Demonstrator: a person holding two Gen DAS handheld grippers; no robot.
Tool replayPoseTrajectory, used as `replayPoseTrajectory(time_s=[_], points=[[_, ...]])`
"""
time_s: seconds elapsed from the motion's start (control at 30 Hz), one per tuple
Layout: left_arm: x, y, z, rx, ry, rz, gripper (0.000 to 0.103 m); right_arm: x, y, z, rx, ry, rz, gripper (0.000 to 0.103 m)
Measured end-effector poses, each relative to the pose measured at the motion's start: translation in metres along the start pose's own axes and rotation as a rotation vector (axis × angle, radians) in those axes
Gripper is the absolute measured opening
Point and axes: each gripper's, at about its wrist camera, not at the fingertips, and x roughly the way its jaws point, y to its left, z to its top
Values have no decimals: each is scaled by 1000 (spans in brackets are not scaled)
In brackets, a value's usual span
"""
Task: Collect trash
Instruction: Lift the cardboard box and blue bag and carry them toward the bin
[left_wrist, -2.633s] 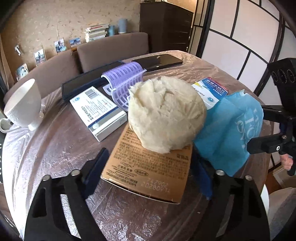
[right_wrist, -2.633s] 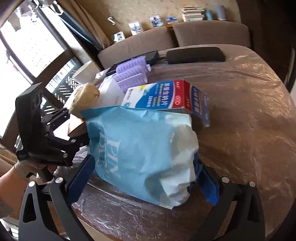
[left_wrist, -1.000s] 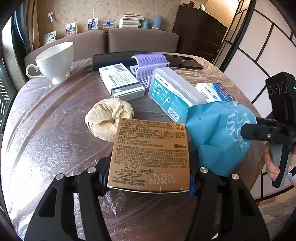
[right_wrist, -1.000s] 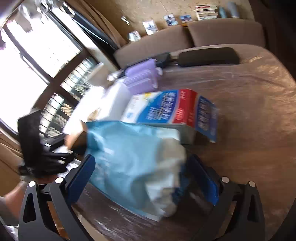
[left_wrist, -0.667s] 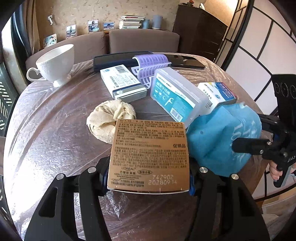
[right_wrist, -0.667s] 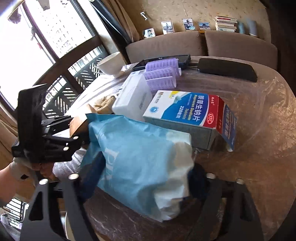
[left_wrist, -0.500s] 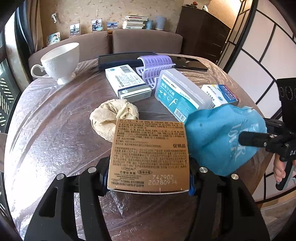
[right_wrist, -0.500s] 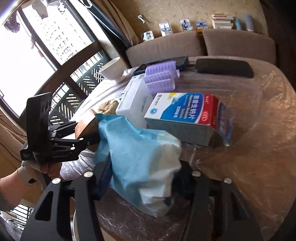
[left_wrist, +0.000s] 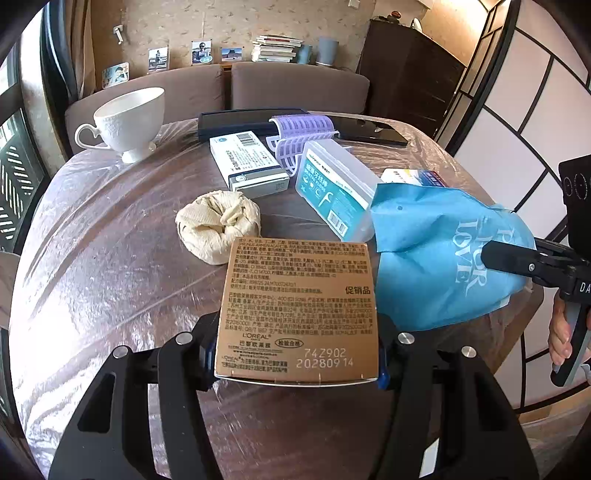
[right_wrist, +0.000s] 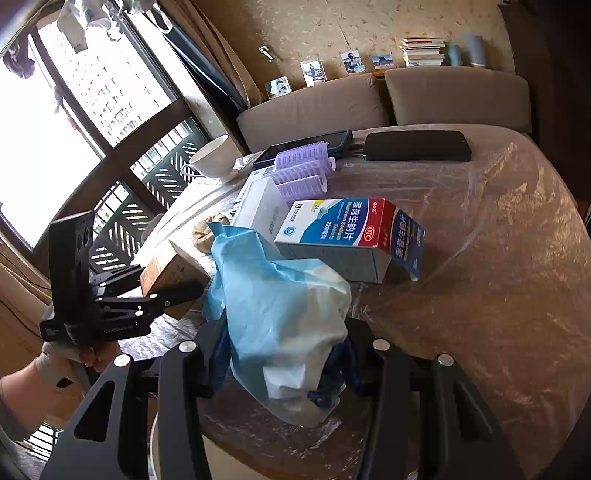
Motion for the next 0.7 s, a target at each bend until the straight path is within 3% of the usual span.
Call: replayPoseTrajectory(time_s=[0.7], points=[[-25,-20,-18,-29,11,32,60,-18,12,-17,-33,41,-27,47]])
